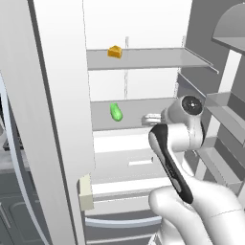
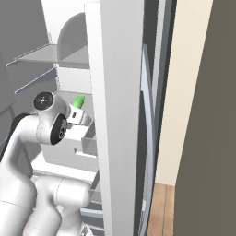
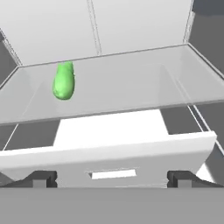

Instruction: Take the cheese, steak, and corn from the fridge and place them on the plate on the dining counter to create an appetizer plate.

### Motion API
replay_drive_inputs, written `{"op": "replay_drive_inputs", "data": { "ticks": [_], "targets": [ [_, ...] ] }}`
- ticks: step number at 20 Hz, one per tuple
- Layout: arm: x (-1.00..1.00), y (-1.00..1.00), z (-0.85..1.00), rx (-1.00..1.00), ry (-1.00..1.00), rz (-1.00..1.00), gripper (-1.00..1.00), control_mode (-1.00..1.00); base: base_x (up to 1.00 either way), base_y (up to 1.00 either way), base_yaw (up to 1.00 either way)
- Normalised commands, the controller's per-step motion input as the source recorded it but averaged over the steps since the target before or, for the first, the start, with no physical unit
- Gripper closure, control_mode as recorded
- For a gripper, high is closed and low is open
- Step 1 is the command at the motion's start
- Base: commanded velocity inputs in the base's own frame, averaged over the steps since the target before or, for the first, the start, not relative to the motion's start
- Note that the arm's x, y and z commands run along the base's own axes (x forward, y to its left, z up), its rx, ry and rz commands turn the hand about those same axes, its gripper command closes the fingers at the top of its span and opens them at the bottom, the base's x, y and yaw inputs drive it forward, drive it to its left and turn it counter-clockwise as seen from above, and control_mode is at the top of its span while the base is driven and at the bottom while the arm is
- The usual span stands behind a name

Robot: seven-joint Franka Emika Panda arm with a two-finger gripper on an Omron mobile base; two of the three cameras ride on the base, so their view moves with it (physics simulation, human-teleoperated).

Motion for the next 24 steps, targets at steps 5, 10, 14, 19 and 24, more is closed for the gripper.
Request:
{"op": "replay_drive_inputs", "data": {
  "ticks": [5, 10, 14, 19, 24],
  "targets": [
    [0.51, 0.38, 0.76, 0.0, -0.01, 0.08, -1.0, -1.0, 0.0, 0.0, 0.0],
    [0.31, 0.18, 0.78, -0.05, 0.0, 0.01, -1.0, -1.0, 0.0, 0.0, 0.0],
    [0.1, 0.06, 0.57, -0.07, 0.0, 0.0, -1.0, -1.0, 0.0, 0.0, 0.0],
    [0.0, 0.07, 0.5, -0.02, -0.08, 0.01, -1.0, -1.0, 0.0, 0.0, 0.0],
    [0.08, 0.21, 0.38, 0.0, 0.0, 0.03, -1.0, -1.0, 0.0, 0.0, 0.0]
  ]
}}
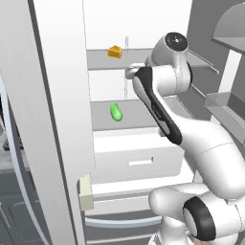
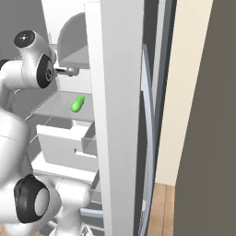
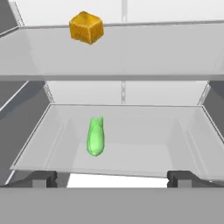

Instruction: Take the cheese, steak, and corn from the fridge and place them on the plate on the dining counter to create an appetizer plate.

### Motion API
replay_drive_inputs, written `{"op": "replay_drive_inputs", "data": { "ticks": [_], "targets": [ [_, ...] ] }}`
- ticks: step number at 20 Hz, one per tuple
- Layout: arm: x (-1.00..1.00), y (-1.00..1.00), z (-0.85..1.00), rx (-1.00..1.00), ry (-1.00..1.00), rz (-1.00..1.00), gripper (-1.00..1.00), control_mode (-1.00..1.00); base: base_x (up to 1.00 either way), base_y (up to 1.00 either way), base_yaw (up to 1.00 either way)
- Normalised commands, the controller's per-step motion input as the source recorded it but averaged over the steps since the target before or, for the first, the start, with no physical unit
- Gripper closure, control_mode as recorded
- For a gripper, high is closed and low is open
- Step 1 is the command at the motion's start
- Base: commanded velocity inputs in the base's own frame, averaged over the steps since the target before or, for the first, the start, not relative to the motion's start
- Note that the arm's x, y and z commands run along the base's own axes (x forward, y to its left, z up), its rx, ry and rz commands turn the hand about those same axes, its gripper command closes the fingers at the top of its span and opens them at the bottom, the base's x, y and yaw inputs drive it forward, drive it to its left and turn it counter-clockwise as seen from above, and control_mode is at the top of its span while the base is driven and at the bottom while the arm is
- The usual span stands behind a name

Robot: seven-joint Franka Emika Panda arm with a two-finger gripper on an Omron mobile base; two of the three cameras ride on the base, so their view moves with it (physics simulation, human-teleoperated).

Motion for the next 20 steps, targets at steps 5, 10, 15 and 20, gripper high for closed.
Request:
{"op": "replay_drive_inputs", "data": {
  "ticks": [5, 10, 15, 20],
  "targets": [
    [0.29, 0.23, 0.1, 0.0, -0.01, 0.0, -1.0, -1.0, 0.0, 0.0, 0.0],
    [0.44, 0.14, 0.07, 0.0, -0.06, 0.0, -1.0, -1.0, 0.0, 0.0, 0.0],
    [0.33, 0.01, 0.0, 0.0, -0.18, 0.0, -1.0, -1.0, 0.0, 0.0, 0.0],
    [0.48, 0.0, 0.0, 0.0, -0.07, 0.0, -1.0, -1.0, 0.0, 0.0, 0.0]
  ]
}}
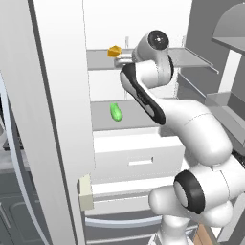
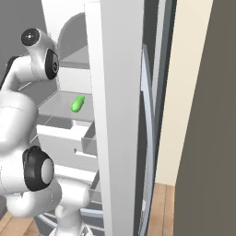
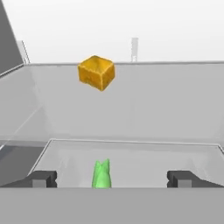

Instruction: Take the cheese, steak, and corn from the fridge and place them on the plate on the dining counter to create an appetizer plate.

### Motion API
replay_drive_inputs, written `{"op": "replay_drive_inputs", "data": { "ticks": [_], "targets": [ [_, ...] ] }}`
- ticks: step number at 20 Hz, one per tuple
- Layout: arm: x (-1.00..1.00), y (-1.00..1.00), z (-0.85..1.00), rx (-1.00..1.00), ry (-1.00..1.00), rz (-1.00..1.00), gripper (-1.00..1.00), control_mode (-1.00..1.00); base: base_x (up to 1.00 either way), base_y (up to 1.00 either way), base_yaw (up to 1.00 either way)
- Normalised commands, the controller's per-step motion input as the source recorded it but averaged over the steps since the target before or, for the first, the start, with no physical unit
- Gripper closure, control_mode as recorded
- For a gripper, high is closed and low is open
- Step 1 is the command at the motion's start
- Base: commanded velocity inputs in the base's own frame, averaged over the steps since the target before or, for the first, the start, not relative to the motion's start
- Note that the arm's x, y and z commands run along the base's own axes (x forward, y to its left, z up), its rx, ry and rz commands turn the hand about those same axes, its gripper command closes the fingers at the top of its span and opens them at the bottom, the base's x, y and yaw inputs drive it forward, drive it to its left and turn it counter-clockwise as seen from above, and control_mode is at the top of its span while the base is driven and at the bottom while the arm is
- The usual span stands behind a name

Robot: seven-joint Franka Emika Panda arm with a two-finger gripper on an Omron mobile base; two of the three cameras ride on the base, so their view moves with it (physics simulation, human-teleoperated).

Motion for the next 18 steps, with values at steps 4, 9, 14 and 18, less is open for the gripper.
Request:
{"op": "replay_drive_inputs", "data": {
  "ticks": [4, 9, 14, 18],
  "targets": [
    [0.49, 0.01, 0.09, 0.01, 0.0, 0.0, -1.0, -1.0, 0.0, 0.0, 0.0],
    [0.44, 0.05, 0.23, 0.01, 0.0, 0.0, -1.0, -1.0, 0.0, 0.0, 0.0],
    [0.46, 0.09, 0.03, 0.01, 0.0, 0.0, -1.0, -1.0, 0.0, 0.0, 0.0],
    [0.49, 0.07, 0.0, 0.0, 0.0, 0.0, -1.0, -1.0, 0.0, 0.0, 0.0]
  ]
}}
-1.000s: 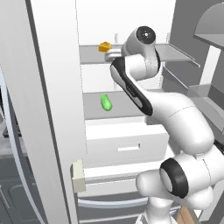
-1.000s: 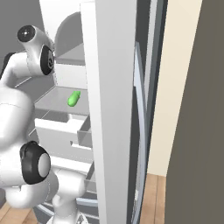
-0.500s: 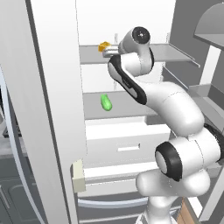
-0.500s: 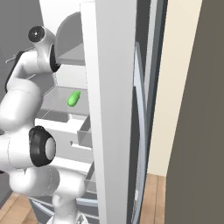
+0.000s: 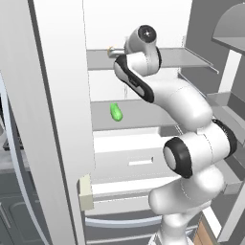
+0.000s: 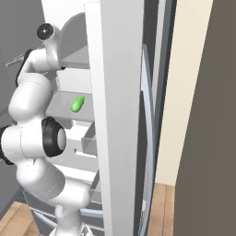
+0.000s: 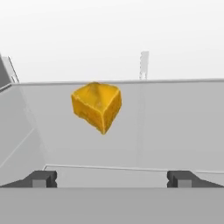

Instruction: Take the cheese, steak, and corn from the fridge and place them on the plate on the dining counter to create an appetizer plate.

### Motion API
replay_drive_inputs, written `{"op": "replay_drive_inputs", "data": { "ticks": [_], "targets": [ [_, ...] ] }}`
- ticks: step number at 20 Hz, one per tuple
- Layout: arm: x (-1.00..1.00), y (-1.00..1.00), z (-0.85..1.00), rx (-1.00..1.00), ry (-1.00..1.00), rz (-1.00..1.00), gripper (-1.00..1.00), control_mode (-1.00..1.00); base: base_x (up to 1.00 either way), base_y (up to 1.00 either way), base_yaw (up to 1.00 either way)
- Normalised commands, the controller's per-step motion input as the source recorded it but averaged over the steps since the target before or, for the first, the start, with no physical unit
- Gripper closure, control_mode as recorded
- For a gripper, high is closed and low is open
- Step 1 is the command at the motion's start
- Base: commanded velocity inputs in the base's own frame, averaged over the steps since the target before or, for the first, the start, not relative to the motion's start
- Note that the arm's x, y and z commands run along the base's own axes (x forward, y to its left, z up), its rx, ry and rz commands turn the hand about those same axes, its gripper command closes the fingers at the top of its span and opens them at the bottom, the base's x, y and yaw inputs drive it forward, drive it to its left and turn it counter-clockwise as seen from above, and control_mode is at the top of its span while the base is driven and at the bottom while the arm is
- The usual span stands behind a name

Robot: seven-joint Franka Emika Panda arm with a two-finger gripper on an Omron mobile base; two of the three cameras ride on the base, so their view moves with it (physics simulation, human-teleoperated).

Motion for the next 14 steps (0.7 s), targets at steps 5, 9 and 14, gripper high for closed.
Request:
{"op": "replay_drive_inputs", "data": {
  "ticks": [5, 9, 14],
  "targets": [
    [0.49, 0.09, 0.0, 0.0, 0.0, 0.0, -1.0, -1.0, 0.0, 0.0, 0.0],
    [0.52, 0.15, 0.0, 0.0, 0.0, 0.0, -1.0, -1.0, 0.0, 0.0, 0.0],
    [0.55, 0.19, 0.0, 0.0, 0.01, 0.0, -1.0, -1.0, 0.0, 0.0, 0.0]
  ]
}}
